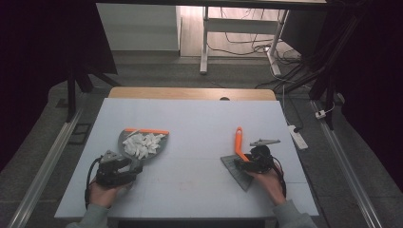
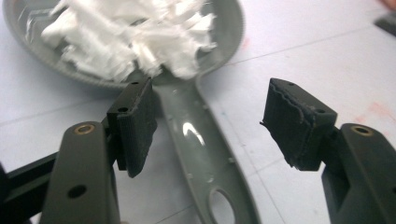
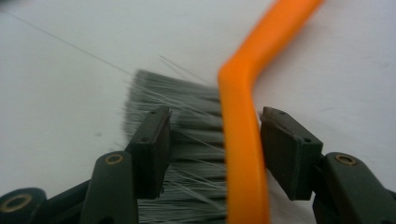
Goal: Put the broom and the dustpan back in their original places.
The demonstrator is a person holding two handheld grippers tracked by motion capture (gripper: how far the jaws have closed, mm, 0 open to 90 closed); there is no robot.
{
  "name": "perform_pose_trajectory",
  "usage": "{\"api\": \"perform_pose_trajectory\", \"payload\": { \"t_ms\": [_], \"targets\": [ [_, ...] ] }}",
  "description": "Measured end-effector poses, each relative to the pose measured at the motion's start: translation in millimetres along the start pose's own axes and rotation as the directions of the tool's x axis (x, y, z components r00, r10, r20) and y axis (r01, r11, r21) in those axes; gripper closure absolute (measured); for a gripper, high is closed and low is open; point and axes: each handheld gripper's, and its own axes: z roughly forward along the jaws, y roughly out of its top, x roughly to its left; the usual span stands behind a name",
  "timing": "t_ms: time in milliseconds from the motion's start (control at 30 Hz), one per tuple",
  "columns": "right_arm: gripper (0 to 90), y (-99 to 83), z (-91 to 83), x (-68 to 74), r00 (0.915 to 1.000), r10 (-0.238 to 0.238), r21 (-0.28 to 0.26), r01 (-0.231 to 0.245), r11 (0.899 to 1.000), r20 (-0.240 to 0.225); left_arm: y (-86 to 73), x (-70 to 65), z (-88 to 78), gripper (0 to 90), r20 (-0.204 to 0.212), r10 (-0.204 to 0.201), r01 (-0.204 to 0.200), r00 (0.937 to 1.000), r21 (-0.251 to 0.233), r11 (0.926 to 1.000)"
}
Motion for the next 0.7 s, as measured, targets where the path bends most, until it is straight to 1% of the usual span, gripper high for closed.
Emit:
{"api": "perform_pose_trajectory", "payload": {
  "t_ms": [33,67,167,300,333,400,467,533,567,700],
  "targets": [
    [44.7,0.1,-1.2,-0.7,1.0000,0.003,-0.012,-0.003,1.000,-0.005,0.6,0.2,-0.9,35.0,0.016,0.006,-0.006,0.9999,-0.004,1.0000],
    [45.2,0.3,-2.3,-0.5,0.9999,0.011,-0.006,-0.011,1.000,-0.004,1.3,0.5,-1.6,35.2,0.027,0.013,-0.013,0.9995,-0.007,0.9999],
    [45.6,-0.2,-6.1,-0.6,0.9999,0.010,-0.013,-0.010,1.000,0.000,3.4,0.3,-1.8,35.2,0.051,0.039,-0.039,0.9979,-0.009,0.9992],
    [46.2,-1.6,-15.9,3.7,0.9998,-0.014,-0.059,0.015,0.998,0.016,4.5,2.0,-1.6,35.5,0.072,0.069,-0.069,0.9950,-0.004,0.9976],
    [46.6,-2.2,-19.3,4.6,0.9996,-0.026,-0.072,0.027,0.997,0.014,4.0,2.4,-1.6,35.7,0.077,0.072,-0.072,0.9944,-0.002,0.9974],
    [47.7,-3.8,-25.3,7.1,0.9988,-0.048,-0.096,0.047,0.994,-0.006,2.9,2.3,-2.3,36.1,0.086,0.085,-0.085,0.9927,0.003,0.9963],
    [48.3,-6.3,-30.2,9.4,0.9964,-0.083,-0.106,0.080,0.991,-0.019,1.6,1.6,-3.6,36.4,0.098,0.095,-0.096,0.9907,0.003,0.9954],
    [48.5,-9.9,-34.0,11.1,0.9936,-0.112,-0.112,0.110,0.988,-0.017,0.4,0.9,-5.3,36.7,0.115,0.098,-0.100,0.9885,0.006,0.9950],
    [48.6,-12.6,-36.2,11.3,0.9915,-0.128,-0.119,0.125,0.985,-0.022,-0.1,0.9,-5.9,36.9,0.116,0.100,-0.101,0.9882,0.006,0.9949],
    [48.8,-20.8,-43.1,8.5,0.9854,-0.164,-0.143,0.157,0.977,-0.044,-2.7,0.9,-7.3,37.0,0.123,0.094,-0.097,0.9879,0.017,0.9952]
  ]
}}
